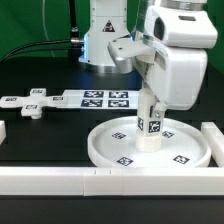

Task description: Assemble round table

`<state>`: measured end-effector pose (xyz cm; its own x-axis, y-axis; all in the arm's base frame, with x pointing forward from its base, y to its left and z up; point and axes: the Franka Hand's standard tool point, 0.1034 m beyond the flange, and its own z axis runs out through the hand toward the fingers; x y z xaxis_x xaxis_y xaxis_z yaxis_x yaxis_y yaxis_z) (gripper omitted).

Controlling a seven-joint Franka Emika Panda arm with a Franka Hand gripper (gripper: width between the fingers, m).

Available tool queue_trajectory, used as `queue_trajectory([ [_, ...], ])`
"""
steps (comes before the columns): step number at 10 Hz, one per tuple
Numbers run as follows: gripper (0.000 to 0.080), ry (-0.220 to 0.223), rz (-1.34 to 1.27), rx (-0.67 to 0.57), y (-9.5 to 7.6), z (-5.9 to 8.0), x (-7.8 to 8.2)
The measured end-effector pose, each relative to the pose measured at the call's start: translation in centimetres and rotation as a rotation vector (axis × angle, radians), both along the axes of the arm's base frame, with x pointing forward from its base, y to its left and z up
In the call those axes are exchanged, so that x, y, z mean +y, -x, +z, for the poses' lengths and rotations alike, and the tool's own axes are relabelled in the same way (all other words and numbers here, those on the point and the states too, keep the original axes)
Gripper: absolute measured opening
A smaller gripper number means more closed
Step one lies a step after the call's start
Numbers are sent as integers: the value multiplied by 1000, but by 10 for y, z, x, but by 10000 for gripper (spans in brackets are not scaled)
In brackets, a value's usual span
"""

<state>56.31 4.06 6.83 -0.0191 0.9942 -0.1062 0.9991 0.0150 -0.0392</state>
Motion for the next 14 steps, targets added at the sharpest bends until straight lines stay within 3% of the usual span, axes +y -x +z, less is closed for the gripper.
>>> queue_trajectory([
  [7,407,6,-452,-45,1,-1,0],
  [11,407,-9,-1050,-60,3,-1,2],
  [14,407,0,-1229,-72,3,-1,2],
])
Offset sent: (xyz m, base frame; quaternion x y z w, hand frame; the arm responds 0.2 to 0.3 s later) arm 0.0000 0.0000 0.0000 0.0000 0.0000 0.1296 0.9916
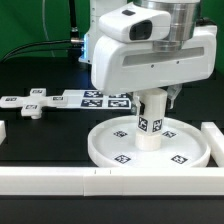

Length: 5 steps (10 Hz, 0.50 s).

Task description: Assemble round table

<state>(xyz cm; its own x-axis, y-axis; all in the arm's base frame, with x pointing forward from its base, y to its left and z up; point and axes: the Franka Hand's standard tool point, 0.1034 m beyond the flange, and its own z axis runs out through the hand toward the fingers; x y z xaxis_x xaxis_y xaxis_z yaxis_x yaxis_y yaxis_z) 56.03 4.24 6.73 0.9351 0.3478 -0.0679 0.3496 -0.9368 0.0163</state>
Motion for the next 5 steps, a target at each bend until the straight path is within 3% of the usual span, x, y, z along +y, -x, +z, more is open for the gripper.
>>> queue_trajectory([
  [3,407,-4,-277,-6,0,0,-1],
  [5,407,-41,-525,7,2,-1,-4],
])
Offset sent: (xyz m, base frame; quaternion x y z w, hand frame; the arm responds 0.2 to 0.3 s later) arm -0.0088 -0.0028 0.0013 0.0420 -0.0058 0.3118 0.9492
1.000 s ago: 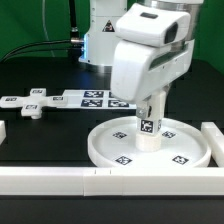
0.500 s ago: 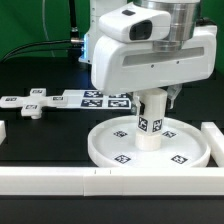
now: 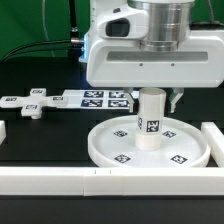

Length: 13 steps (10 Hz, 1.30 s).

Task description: Assemble round table

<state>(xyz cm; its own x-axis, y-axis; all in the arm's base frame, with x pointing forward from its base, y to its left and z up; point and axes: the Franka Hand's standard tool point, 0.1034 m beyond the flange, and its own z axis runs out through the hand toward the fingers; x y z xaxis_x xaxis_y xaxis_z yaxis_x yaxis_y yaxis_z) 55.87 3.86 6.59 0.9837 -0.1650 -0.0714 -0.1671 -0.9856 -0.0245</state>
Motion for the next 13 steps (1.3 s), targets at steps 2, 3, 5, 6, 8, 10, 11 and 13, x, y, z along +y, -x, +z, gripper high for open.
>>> queue_trajectory([
  [2,407,1,-219,10,0,-1,1],
  [3,407,6,-266,12,0,-1,1],
  [5,407,6,-380,18,0,-1,2],
  [6,407,8,-435,21,0,-1,2],
  [8,407,-27,-662,33,1,-2,-1],
  [10,407,-61,-885,56,0,-2,-2],
  [11,407,-73,-994,66,-1,-2,-1],
  [13,407,-71,-1148,86,-1,-2,3],
])
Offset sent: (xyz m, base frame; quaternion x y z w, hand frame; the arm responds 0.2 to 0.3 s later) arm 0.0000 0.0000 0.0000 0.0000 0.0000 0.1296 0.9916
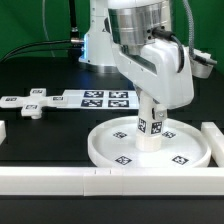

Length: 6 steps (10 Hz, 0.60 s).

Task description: Assemble round table

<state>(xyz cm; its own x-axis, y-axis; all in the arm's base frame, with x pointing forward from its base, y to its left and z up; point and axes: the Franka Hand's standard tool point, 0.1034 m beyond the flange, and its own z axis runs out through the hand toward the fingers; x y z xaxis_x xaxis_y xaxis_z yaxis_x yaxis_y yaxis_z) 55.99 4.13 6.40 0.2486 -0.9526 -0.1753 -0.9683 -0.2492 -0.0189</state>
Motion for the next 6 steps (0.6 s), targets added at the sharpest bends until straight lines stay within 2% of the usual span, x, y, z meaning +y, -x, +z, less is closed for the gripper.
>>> queue_trajectory([
  [4,407,-19,-298,43,-2,0,-1],
  [6,407,-23,-313,41,-3,1,-1],
])
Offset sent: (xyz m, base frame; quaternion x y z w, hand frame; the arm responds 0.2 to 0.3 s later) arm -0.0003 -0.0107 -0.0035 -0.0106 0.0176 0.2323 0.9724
